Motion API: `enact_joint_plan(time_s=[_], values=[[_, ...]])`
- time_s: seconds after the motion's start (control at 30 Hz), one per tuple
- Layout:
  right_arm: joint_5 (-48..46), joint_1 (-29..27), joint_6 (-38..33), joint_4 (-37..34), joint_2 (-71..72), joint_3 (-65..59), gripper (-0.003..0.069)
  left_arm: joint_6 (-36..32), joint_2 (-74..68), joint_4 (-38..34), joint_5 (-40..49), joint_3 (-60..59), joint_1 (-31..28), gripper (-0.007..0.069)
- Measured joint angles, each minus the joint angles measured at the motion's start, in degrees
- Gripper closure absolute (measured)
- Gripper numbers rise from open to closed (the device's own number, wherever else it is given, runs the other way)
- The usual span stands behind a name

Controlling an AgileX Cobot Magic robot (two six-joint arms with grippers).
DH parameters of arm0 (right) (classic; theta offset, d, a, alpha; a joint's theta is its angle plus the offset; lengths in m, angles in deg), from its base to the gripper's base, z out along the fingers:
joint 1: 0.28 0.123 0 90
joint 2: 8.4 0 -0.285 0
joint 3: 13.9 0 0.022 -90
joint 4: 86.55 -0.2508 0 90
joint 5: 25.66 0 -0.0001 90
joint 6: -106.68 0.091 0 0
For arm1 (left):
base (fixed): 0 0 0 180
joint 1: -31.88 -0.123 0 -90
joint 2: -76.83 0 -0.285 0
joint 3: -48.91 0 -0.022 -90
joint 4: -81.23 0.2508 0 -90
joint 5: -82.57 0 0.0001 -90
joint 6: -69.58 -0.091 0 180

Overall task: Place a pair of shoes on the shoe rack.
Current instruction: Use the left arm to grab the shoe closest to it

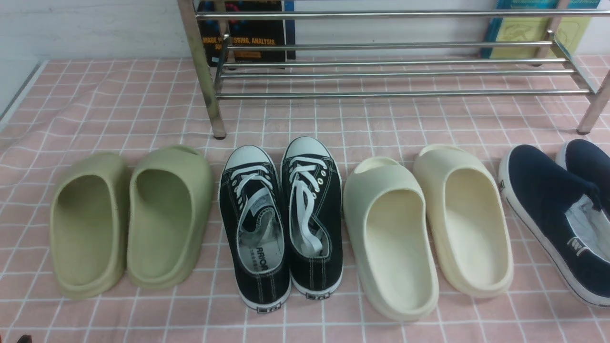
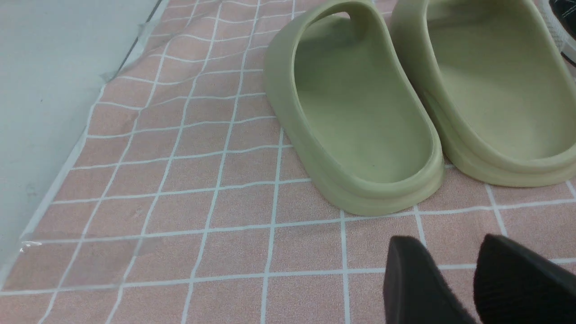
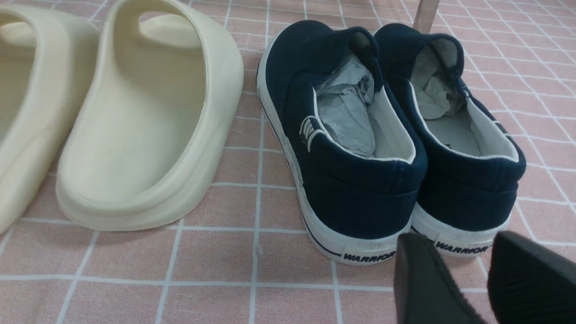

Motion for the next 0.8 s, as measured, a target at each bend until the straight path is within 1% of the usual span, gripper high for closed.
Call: enact_joint_plan(time_s=[0.43,0.53,0.6,0.73,0.8], values=[[0.0,0.0,0.0,0.0,0.0,0.0,0.0421,0.0,0.0,0.2,0.0,0.0,0.0,0.0385],[0.0,0.0,0.0,0.0,0.0,0.0,0.0421,0.0,0.0,2.5,0.0,0.0,0.0,0.0385],[0.0,0.0,0.0,0.0,0.0,0.0,0.0421,0.0,0.0,2.8,0.0,0.0,0.0,0.0385],[0.0,0.0,0.0,0.0,0.0,0.0,0.0421,0.0,0.0,2.7,-0.2,0.0,0.0,0.0385],[0.0,0.0,0.0,0.0,0.0,0.0,0.0421,0.0,0.0,1.1,-0.9,-0.1,0.0,0.0385]])
